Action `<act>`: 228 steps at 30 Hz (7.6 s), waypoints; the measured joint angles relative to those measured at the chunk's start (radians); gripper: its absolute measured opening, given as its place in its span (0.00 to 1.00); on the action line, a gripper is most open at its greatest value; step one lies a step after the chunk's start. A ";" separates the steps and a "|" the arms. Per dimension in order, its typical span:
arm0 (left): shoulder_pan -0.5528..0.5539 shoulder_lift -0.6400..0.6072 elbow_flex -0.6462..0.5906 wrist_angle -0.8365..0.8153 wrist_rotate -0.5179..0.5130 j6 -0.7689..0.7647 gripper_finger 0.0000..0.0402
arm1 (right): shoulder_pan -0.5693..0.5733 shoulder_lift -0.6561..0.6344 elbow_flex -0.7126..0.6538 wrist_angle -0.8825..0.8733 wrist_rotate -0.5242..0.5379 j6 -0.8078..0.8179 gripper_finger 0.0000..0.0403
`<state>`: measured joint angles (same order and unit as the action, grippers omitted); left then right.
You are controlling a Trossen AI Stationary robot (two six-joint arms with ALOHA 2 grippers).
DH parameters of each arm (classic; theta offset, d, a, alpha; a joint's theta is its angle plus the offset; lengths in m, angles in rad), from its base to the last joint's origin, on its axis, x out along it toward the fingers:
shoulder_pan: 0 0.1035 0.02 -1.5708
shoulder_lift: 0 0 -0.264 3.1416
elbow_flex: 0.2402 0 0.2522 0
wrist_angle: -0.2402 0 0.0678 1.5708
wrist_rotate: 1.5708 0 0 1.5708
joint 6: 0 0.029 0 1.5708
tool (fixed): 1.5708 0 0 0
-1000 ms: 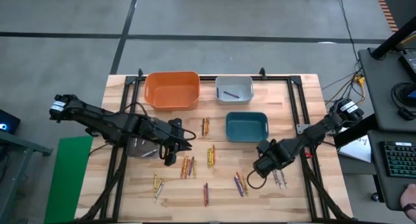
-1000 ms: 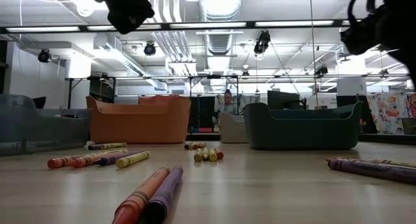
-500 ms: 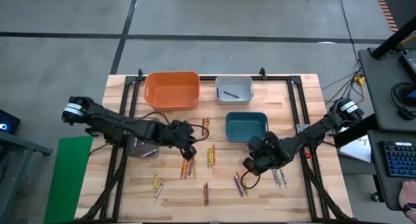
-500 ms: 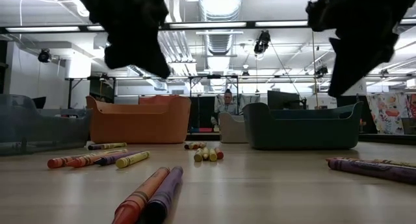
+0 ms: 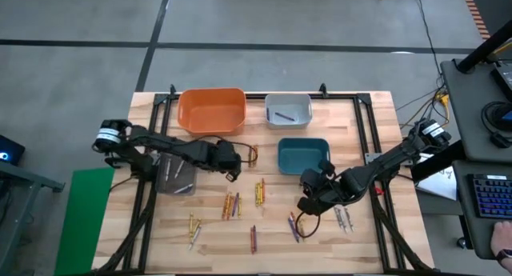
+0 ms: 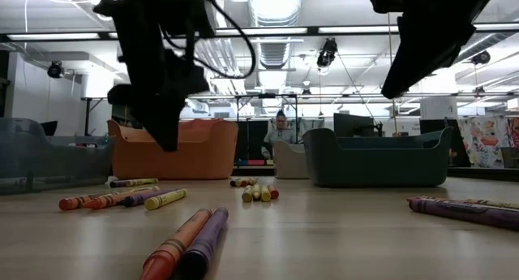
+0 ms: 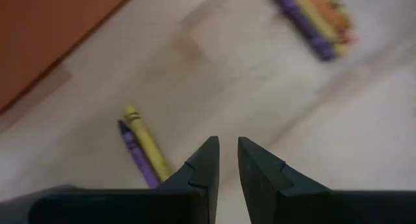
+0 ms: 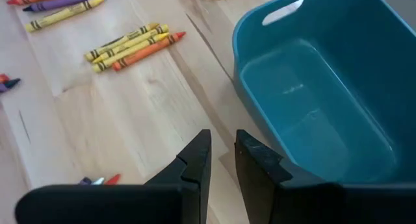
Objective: Sort crayons
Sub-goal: Put the yellow crayon into the orange bin, then put the white crayon into the black bin
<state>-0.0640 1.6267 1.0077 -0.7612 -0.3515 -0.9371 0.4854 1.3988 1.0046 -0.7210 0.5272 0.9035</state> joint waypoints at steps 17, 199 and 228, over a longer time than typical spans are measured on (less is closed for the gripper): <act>0.051 0.084 0.011 -0.082 -0.076 -0.008 0.10 | -0.002 -0.001 0.000 0.008 0.008 -0.002 0.15; 0.849 -0.166 -0.074 0.334 0.449 1.178 0.00 | -1.141 -0.177 0.002 0.420 -0.519 -0.207 0.14; 0.933 -0.039 0.181 0.163 0.608 1.248 0.22 | -0.805 -0.167 0.156 0.199 -1.062 0.319 0.14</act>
<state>0.8688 1.5875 1.1884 -0.5978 0.2560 0.3107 -0.3196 1.2318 1.1609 -0.5219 -0.5352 1.2221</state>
